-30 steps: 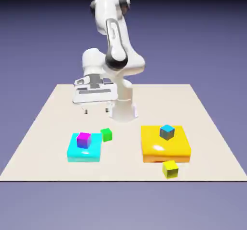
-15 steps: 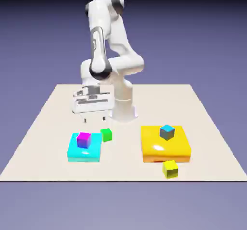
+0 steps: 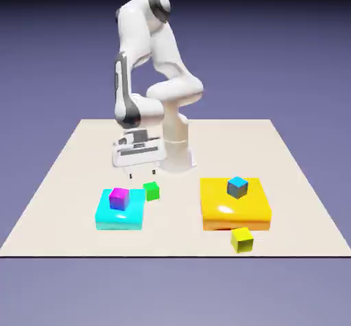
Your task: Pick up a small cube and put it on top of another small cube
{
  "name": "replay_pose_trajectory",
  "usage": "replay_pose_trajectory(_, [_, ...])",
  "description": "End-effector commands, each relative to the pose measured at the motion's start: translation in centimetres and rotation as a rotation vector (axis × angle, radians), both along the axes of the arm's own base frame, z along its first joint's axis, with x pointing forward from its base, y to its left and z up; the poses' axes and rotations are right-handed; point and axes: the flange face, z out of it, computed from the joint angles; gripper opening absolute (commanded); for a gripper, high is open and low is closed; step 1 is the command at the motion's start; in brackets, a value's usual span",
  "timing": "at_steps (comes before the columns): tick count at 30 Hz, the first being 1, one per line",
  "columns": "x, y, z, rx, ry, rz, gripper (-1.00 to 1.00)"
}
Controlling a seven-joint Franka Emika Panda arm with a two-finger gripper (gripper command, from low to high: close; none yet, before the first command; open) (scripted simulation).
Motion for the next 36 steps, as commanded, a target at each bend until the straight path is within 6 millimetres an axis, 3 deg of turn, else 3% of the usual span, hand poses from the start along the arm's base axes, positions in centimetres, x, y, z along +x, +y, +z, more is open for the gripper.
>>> replay_pose_trajectory(1, [-0.5, 0.2, -0.3, 0.000, 0.009, 0.008, 0.00])
replay_pose_trajectory(5, [-2.1, 1.1, -1.1, 0.000, 0.043, 0.036, 0.00])
replay_pose_trajectory(20, [-1.3, 2.9, -4.8, 0.082, 0.058, 0.051, 0.00])
replay_pose_trajectory(36, [-0.2, 2.0, -7.7, 0.000, 0.043, 0.036, 0.00])
